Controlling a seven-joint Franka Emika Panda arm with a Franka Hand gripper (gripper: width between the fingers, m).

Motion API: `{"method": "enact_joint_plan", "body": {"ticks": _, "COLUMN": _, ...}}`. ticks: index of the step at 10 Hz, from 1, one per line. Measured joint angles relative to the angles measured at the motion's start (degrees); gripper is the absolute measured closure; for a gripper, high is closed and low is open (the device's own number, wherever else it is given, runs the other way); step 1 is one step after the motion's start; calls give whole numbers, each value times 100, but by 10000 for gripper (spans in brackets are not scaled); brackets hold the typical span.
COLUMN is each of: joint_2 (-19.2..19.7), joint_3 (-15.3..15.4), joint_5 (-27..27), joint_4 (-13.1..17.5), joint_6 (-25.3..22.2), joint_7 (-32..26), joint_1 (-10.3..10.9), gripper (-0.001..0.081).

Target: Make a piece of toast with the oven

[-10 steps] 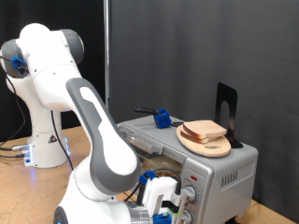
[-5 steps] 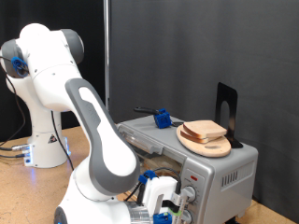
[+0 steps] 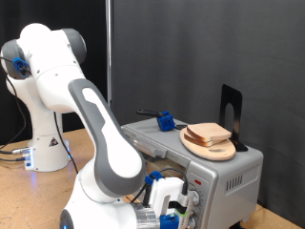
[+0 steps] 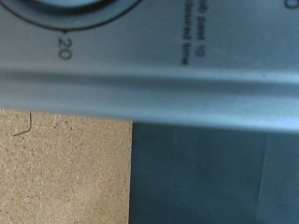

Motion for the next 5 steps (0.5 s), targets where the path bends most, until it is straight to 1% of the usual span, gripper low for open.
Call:
{"method": "enact_joint_plan", "body": {"ticks": 4, "joint_2": -9, "joint_3": 0, "joint_5": 83, "joint_4": -38, "joint_6": 23, "joint_7": -10, "joint_1": -6, "gripper": 578}}
{"method": "enact_joint_plan", "body": {"ticks": 5, "joint_2": -26, "joint_3": 3, "joint_5": 182, "joint_4": -88, "joint_6": 62, "joint_7": -199, "joint_1": -10, "gripper": 578}}
